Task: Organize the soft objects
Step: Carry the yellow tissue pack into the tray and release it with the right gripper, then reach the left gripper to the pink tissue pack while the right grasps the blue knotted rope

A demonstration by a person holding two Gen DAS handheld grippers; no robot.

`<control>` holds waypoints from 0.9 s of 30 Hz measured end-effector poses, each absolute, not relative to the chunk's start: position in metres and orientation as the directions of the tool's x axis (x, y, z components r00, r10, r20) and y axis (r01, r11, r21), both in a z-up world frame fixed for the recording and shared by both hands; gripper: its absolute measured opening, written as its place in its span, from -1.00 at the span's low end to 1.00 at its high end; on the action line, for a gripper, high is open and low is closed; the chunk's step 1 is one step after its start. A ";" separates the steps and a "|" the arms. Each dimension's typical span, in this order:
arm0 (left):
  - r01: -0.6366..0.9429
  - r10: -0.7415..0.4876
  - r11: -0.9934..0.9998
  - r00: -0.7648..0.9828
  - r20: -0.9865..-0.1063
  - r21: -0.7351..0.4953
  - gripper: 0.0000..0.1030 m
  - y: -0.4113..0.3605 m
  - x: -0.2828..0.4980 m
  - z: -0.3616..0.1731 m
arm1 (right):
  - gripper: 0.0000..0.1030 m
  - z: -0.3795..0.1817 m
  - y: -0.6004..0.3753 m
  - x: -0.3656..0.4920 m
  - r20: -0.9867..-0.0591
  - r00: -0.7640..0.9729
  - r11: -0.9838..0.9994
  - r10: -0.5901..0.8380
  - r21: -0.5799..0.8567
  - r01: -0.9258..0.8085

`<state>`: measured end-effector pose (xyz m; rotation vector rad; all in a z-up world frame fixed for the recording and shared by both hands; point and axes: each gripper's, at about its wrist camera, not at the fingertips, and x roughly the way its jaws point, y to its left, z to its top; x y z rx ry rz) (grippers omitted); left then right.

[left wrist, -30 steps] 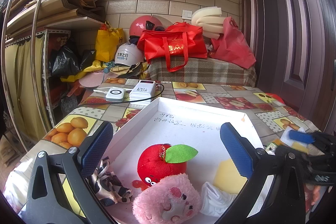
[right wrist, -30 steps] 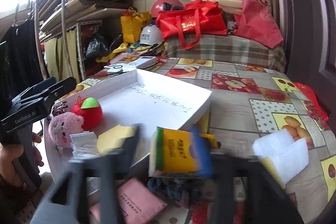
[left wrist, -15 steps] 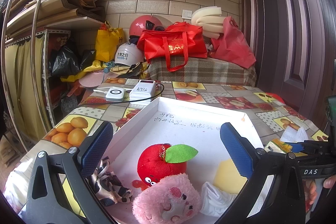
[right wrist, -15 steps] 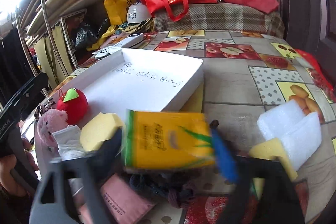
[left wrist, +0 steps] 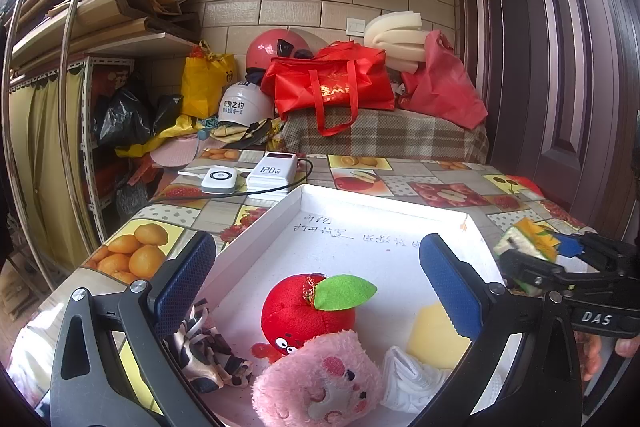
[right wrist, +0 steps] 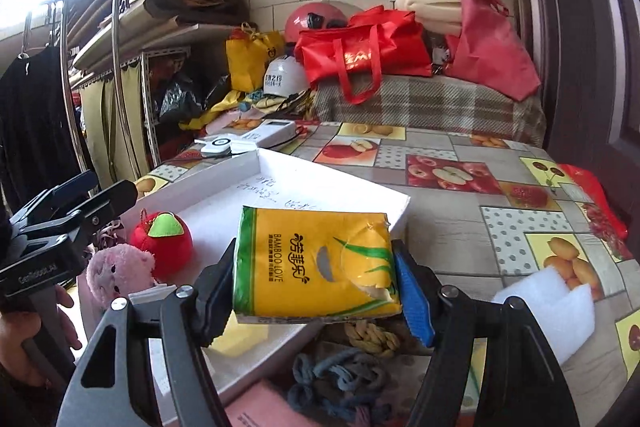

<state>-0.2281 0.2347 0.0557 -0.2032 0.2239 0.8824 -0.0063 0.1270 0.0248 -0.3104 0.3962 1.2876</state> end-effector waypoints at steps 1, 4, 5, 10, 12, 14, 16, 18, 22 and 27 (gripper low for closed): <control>-0.781 0.739 0.619 0.615 -0.276 -0.083 1.00 0.235 -0.228 0.056 | 0.37 0.023 0.131 -0.005 -0.460 0.224 0.252 0.859 -0.001 -0.968; -0.781 0.738 0.619 0.615 -0.275 -0.084 1.00 0.235 -0.228 0.056 | 0.37 0.020 0.145 -0.004 -0.480 0.221 0.249 0.849 -0.005 -0.968; -0.781 0.738 0.619 0.616 -0.276 -0.084 1.00 0.235 -0.228 0.056 | 0.37 0.021 0.151 -0.004 -0.486 0.220 0.248 0.846 -0.007 -0.969; -0.781 0.737 0.618 0.616 -0.278 -0.089 1.00 0.235 -0.229 0.054 | 0.41 0.026 0.174 -0.005 -0.501 0.218 0.251 0.837 -0.001 -0.968; -0.781 0.737 0.619 0.616 -0.278 -0.088 1.00 0.235 -0.229 0.055 | 0.48 0.025 0.185 -0.006 -0.530 0.201 0.236 0.824 -0.001 -0.972; -0.780 0.737 0.619 0.616 -0.278 -0.089 1.00 0.236 -0.229 0.055 | 0.62 0.023 0.188 -0.011 -0.539 0.207 0.233 0.816 -0.021 -0.972; -0.780 0.737 0.619 0.617 -0.278 -0.089 1.00 0.236 -0.229 0.055 | 0.73 0.023 0.183 -0.013 -0.518 0.222 0.240 0.826 -0.033 -0.970; -0.780 0.737 0.619 0.616 -0.278 -0.089 1.00 0.236 -0.229 0.055 | 1.00 0.027 0.174 -0.010 -0.495 0.226 0.249 0.839 -0.019 -0.968; -0.780 0.737 0.620 0.616 -0.278 -0.087 1.00 0.236 -0.229 0.055 | 1.00 0.037 0.152 -0.003 -0.460 0.235 0.268 0.856 0.006 -0.963; -0.780 0.737 0.620 0.616 -0.278 -0.088 1.00 0.236 -0.230 0.055 | 1.00 0.041 0.116 0.004 -0.439 0.285 0.297 0.852 -0.041 -0.954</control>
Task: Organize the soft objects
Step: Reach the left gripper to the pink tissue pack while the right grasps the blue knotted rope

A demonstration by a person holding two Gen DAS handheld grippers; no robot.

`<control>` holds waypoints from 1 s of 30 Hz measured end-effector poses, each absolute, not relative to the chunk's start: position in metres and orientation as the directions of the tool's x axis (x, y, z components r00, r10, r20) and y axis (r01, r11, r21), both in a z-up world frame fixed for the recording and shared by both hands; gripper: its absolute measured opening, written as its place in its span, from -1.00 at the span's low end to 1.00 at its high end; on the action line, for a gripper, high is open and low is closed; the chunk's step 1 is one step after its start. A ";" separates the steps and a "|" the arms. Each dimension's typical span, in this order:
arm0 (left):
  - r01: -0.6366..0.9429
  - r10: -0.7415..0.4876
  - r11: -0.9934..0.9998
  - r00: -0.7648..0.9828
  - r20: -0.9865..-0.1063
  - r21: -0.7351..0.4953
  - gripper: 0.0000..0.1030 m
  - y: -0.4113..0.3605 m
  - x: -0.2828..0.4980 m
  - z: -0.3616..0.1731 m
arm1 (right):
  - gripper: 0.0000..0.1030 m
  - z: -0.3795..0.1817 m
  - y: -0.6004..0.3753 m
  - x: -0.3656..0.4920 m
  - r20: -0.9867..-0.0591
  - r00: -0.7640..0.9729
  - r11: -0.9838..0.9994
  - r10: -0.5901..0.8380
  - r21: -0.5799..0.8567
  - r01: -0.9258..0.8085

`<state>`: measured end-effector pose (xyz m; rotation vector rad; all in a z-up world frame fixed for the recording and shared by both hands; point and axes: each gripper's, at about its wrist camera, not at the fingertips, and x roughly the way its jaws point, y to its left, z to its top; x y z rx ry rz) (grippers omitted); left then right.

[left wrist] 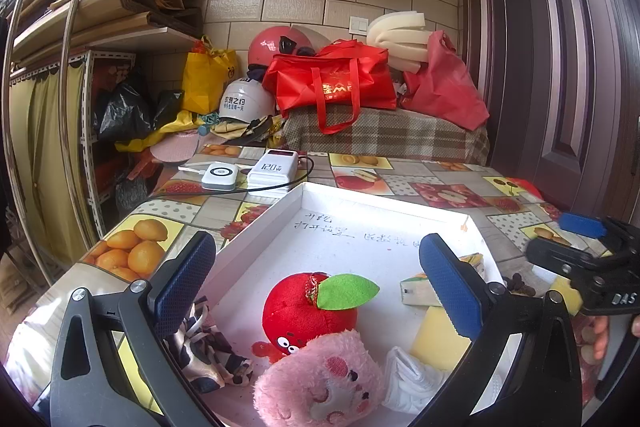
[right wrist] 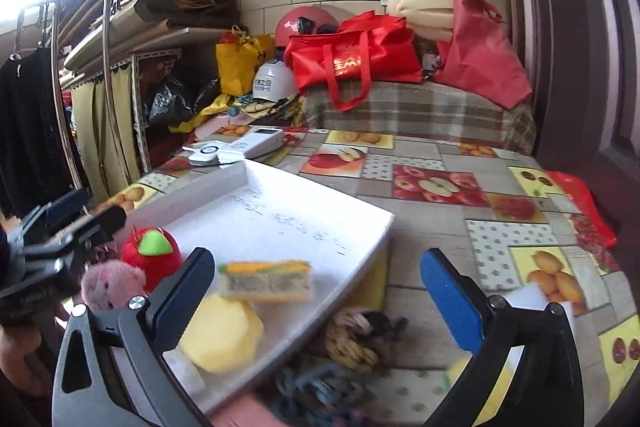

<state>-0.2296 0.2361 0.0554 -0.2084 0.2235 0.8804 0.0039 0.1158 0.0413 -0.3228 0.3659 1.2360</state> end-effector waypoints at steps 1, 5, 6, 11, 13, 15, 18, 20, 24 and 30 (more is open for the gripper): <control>-0.780 0.737 0.620 0.617 -0.278 -0.088 1.00 0.236 -0.230 0.055 | 1.00 0.040 0.110 0.007 -0.442 0.300 0.311 0.846 -0.050 -0.949; -0.780 0.737 0.620 0.616 -0.278 -0.087 1.00 0.236 -0.230 0.056 | 1.00 0.029 0.088 0.022 -0.479 0.328 0.343 0.814 -0.060 -0.937; -0.780 0.737 0.620 0.616 -0.278 -0.085 1.00 0.236 -0.230 0.055 | 1.00 0.026 0.085 0.024 -0.487 0.335 0.349 0.806 -0.066 -0.935; -0.780 0.737 0.619 0.616 -0.278 -0.087 1.00 0.236 -0.230 0.056 | 1.00 0.017 0.074 0.021 -0.519 0.330 0.332 0.788 -0.093 -0.939; -0.780 0.737 0.619 0.616 -0.278 -0.088 1.00 0.237 -0.230 0.056 | 0.99 0.015 0.074 0.008 -0.525 0.292 0.269 0.799 -0.123 -0.955; -0.780 0.737 0.619 0.616 -0.279 -0.087 1.00 0.237 -0.230 0.056 | 0.99 0.011 0.077 -0.009 -0.512 0.340 0.256 0.789 -0.230 -0.939; -0.780 0.737 0.620 0.616 -0.277 -0.087 1.00 0.236 -0.230 0.056 | 0.99 0.008 0.092 -0.015 -0.505 0.402 0.279 0.764 -0.303 -0.911; -0.780 0.736 0.619 0.617 -0.278 -0.089 1.00 0.236 -0.230 0.056 | 0.99 0.002 0.104 -0.010 -0.552 0.384 0.266 0.740 -0.284 -0.921; -0.780 0.735 0.619 0.617 -0.279 -0.092 1.00 0.237 -0.230 0.056 | 0.99 -0.015 0.121 -0.017 -0.626 0.362 0.194 0.691 -0.321 -0.927; -0.780 0.737 0.620 0.617 -0.277 -0.088 1.00 0.237 -0.230 0.056 | 0.99 -0.017 0.105 -0.034 -0.646 0.258 0.049 0.718 -0.324 -0.945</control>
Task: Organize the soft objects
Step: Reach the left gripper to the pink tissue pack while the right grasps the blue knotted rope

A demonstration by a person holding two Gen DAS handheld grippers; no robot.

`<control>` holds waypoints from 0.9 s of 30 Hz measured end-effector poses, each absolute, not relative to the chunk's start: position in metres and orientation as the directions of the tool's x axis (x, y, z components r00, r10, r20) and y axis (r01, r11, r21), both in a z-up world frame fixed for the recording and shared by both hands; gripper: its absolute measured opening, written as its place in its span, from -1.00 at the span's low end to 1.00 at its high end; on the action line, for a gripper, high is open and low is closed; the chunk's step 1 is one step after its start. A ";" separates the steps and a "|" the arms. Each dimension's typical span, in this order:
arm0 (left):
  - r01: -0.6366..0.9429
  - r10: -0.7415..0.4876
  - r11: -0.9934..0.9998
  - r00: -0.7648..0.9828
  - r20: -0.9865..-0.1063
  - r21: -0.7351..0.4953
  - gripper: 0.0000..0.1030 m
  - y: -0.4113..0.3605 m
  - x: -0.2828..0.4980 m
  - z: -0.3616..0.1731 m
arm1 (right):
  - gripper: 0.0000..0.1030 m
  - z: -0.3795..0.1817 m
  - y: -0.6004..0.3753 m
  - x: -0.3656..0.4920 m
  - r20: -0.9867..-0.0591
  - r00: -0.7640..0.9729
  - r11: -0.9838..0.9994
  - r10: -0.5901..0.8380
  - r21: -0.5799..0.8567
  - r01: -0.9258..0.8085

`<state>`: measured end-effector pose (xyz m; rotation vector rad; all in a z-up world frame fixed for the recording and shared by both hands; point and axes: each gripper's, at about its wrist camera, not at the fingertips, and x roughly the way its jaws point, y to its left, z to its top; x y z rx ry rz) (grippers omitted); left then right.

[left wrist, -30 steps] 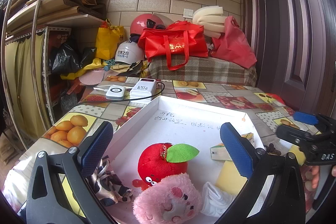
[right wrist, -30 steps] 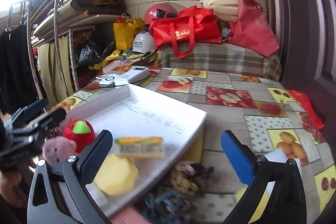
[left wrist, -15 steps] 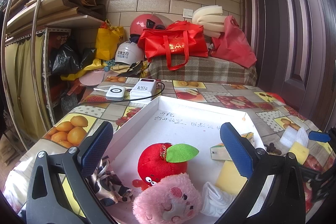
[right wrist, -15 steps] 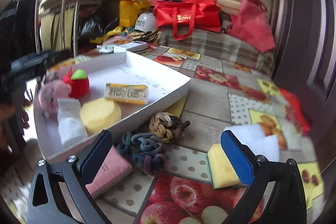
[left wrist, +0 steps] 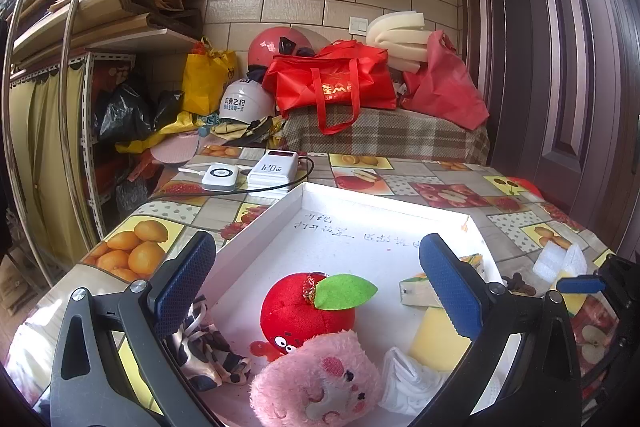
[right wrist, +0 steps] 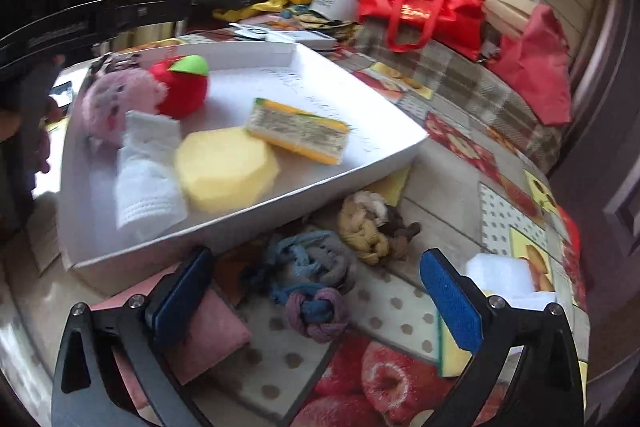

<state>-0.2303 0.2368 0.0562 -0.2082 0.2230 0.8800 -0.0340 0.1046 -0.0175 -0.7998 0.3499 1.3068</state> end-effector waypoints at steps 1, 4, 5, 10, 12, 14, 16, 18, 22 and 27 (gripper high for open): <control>-0.780 0.737 0.620 0.617 -0.277 -0.088 1.00 0.237 -0.230 0.056 | 0.98 -0.018 0.102 -0.035 -0.649 0.248 0.038 0.719 -0.320 -0.947; -0.780 0.737 0.620 0.617 -0.276 -0.089 1.00 0.237 -0.231 0.056 | 0.98 -0.018 0.089 -0.034 -0.658 0.228 0.014 0.718 -0.313 -0.950; -0.780 0.737 0.620 0.617 -0.277 -0.089 1.00 0.236 -0.230 0.056 | 0.98 -0.018 0.083 -0.033 -0.661 0.226 0.015 0.716 -0.309 -0.951; -0.778 0.739 0.620 0.622 -0.259 -0.101 1.00 0.236 -0.235 0.055 | 0.99 -0.018 0.055 -0.017 -0.673 0.248 0.058 0.697 -0.292 -0.955; -0.768 0.733 0.628 0.639 -0.235 -0.129 1.00 0.234 -0.242 0.056 | 0.99 -0.016 0.044 -0.011 -0.673 0.265 0.087 0.690 -0.287 -0.954; -0.753 0.722 0.637 0.657 -0.216 -0.164 1.00 0.227 -0.252 0.057 | 0.99 -0.010 0.036 -0.007 -0.647 0.290 0.125 0.705 -0.290 -0.949; -0.713 0.685 0.677 0.702 -0.197 -0.184 0.99 0.211 -0.261 0.062 | 0.99 0.000 0.030 0.002 -0.609 0.293 0.168 0.737 -0.255 -0.952; -0.635 0.607 0.754 0.771 -0.191 -0.170 0.99 0.187 -0.264 0.068 | 0.99 0.007 0.034 0.013 -0.594 0.284 0.202 0.752 -0.202 -0.958; -0.422 0.375 0.900 0.877 -0.300 -0.108 0.99 0.141 -0.243 0.074 | 0.98 0.001 0.069 0.016 -0.645 0.189 0.137 0.740 -0.130 -0.982; -0.200 0.155 0.979 0.847 -0.509 -0.034 0.99 0.086 -0.202 0.056 | -0.05 -0.024 0.114 -0.012 -0.723 0.177 0.020 0.668 -0.220 -0.975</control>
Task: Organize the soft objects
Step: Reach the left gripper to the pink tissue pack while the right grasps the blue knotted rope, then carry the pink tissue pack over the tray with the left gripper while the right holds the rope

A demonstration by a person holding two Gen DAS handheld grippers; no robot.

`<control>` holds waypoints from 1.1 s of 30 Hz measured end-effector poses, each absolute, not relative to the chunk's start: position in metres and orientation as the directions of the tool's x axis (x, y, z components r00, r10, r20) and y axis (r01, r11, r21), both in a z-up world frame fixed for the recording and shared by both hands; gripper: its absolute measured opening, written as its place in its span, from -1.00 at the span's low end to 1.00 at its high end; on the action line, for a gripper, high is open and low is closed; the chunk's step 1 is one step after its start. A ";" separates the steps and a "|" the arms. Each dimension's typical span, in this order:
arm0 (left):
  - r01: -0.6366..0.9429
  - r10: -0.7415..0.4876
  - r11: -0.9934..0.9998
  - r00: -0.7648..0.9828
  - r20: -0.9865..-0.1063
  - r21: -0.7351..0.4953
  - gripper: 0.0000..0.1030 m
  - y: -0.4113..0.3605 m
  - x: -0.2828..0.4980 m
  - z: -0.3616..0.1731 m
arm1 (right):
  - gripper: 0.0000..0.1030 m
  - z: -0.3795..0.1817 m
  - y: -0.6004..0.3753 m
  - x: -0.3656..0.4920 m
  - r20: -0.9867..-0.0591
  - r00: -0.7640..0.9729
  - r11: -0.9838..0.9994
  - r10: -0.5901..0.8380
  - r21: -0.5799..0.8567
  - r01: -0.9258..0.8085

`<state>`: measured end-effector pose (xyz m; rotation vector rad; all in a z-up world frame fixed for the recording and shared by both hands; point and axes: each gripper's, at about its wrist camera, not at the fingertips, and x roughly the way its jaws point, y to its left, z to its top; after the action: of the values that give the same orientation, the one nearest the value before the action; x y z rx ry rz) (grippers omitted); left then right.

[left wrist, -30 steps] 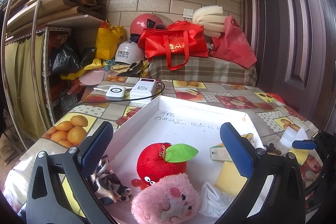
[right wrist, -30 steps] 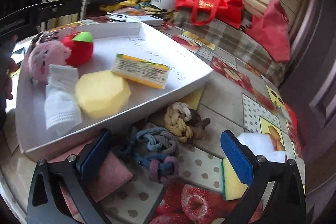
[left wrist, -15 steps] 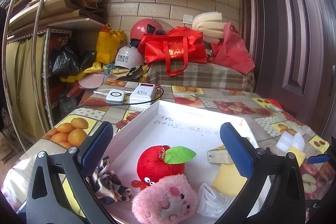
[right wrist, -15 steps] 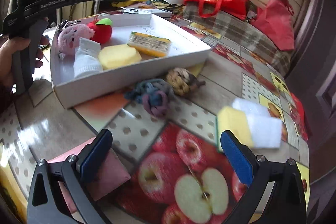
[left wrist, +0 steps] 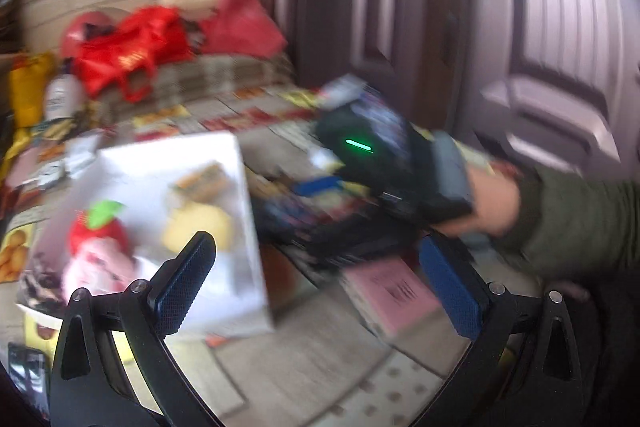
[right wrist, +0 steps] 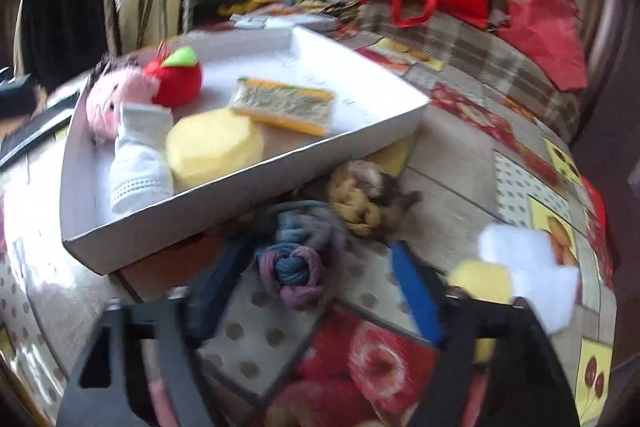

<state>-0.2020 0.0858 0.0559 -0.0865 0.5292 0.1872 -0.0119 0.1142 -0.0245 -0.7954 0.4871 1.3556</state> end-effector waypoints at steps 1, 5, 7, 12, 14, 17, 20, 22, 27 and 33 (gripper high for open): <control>-0.170 0.126 0.985 0.830 -0.543 -0.031 0.99 0.078 -0.194 0.050 | -0.34 -0.027 0.118 -0.015 -0.731 0.178 0.008 0.659 -0.230 -0.973; -0.120 0.049 0.991 0.761 -0.647 -0.066 0.99 0.065 -0.166 0.032 | -0.50 -0.023 0.106 -0.018 -0.717 0.165 -0.010 0.677 -0.233 -0.973; -0.110 -0.014 0.983 0.750 -0.661 -0.146 0.99 0.067 -0.155 0.029 | -0.50 -0.017 0.088 -0.008 -0.692 0.179 0.032 0.699 -0.220 -0.975; -0.179 -0.057 0.957 0.658 -0.751 -0.229 0.99 0.067 -0.116 0.014 | -0.49 0.008 0.023 0.049 -0.584 0.293 0.294 0.757 -0.096 -0.951; -0.205 -0.014 0.962 0.627 -0.779 -0.182 0.99 0.063 -0.105 0.012 | -0.49 0.013 0.006 0.060 -0.553 0.349 0.359 0.756 -0.095 -0.928; -0.221 0.029 0.967 0.584 -0.811 -0.124 0.84 0.054 -0.091 0.007 | -0.49 0.018 -0.005 0.058 -0.521 0.370 0.379 0.769 -0.094 -0.921; -0.206 0.080 0.977 0.562 -0.823 -0.046 0.43 0.047 -0.088 0.002 | -0.49 0.019 -0.006 0.054 -0.507 0.376 0.378 0.775 -0.104 -0.920; -0.181 0.082 0.983 0.567 -0.819 -0.027 0.31 0.039 -0.089 0.003 | -0.49 0.019 -0.008 0.057 -0.503 0.369 0.379 0.782 -0.085 -0.921; -0.120 0.106 0.992 0.616 -0.780 0.040 0.19 0.021 -0.108 0.005 | -0.49 0.018 -0.011 0.063 -0.492 0.366 0.398 0.790 -0.043 -0.916; -0.249 0.271 0.961 0.780 -0.565 0.117 0.18 0.045 -0.150 0.040 | -0.49 0.025 -0.026 0.066 -0.430 0.394 0.432 0.813 -0.009 -0.902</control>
<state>-0.1498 0.0451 0.0405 0.0363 0.6157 0.2813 0.0656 -0.0256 0.0255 -0.2570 0.3910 1.1025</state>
